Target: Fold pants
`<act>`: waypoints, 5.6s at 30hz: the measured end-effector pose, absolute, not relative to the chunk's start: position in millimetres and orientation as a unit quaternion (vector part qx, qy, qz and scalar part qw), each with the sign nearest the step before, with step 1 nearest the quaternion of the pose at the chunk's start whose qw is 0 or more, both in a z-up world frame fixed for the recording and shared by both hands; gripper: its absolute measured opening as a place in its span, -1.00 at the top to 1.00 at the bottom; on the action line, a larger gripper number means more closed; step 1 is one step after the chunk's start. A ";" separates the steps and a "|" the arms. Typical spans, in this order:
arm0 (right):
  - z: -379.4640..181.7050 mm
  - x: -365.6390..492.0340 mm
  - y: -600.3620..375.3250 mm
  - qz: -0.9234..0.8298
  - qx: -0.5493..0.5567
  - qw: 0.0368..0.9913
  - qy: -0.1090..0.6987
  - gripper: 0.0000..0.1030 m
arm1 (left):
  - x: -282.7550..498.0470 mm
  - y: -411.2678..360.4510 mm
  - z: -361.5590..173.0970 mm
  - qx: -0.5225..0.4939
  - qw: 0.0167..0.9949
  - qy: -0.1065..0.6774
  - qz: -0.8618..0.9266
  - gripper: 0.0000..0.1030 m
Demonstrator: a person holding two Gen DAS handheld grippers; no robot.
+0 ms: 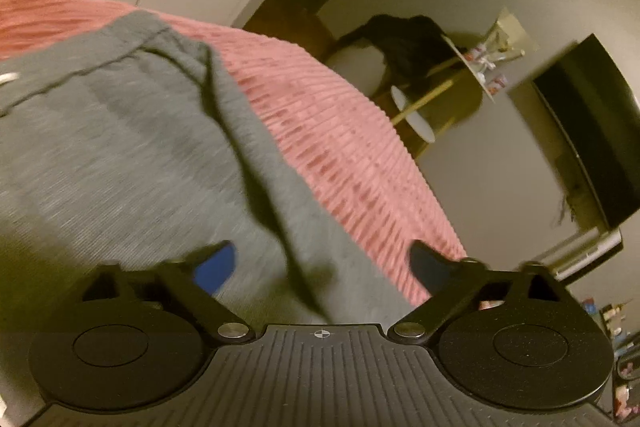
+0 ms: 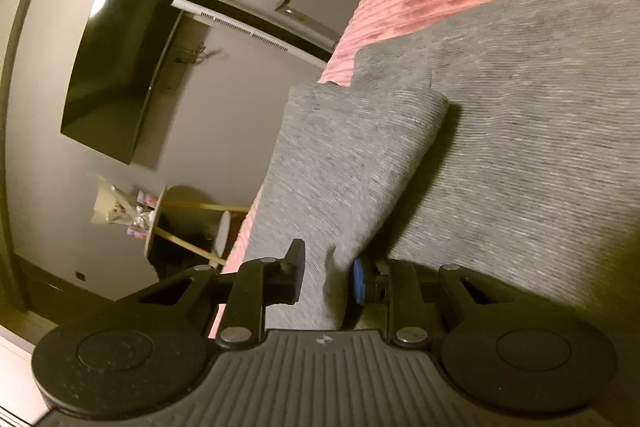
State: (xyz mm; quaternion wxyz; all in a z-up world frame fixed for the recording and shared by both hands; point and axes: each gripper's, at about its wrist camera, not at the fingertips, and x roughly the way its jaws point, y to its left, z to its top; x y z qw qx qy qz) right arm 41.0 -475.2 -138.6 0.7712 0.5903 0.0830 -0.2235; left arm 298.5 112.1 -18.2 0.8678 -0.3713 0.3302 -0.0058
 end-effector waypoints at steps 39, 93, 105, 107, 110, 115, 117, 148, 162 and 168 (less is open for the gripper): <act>-109.6 -53.9 -478.9 -0.267 0.510 0.800 0.172 0.76 | 111.2 201.9 -44.1 -0.377 0.866 0.329 0.027 0.32; -104.3 -94.3 -505.0 -0.312 0.413 0.834 0.192 0.62 | 70.8 247.3 -32.2 -0.278 0.873 0.362 0.173 0.16; -82.9 -77.6 -491.0 -0.338 0.376 0.842 0.189 0.93 | 79.1 167.9 22.7 -0.177 0.921 0.301 0.171 -0.58; -76.1 -79.3 -483.2 -0.356 0.346 0.846 0.196 0.93 | 88.7 150.9 20.7 -0.174 0.920 0.306 0.172 -0.58; -91.9 -66.9 -481.1 -0.383 0.303 0.832 0.265 0.91 | 103.9 135.3 10.9 -0.175 0.915 0.317 0.179 -0.59; -57.4 -61.2 -464.6 -0.489 0.219 0.810 0.238 0.46 | 130.8 128.7 -20.4 -0.173 0.901 0.351 0.190 -0.58; -31.3 -48.7 -449.3 -0.471 0.187 0.837 0.208 0.42 | 136.6 129.4 -27.7 -0.151 0.903 0.350 0.199 -0.57; -61.9 268.9 -93.3 0.361 0.095 0.822 0.431 0.92 | 137.1 201.9 -29.2 -0.181 0.936 0.204 0.222 -0.06; -33.6 241.2 -115.9 0.285 0.027 0.888 0.359 -0.34 | 185.3 182.2 -74.7 -0.286 0.863 0.415 -0.042 0.66; -62.2 271.4 -99.1 0.318 -0.031 0.848 0.424 0.18 | 191.5 184.1 -75.9 -0.275 0.866 0.416 -0.038 0.85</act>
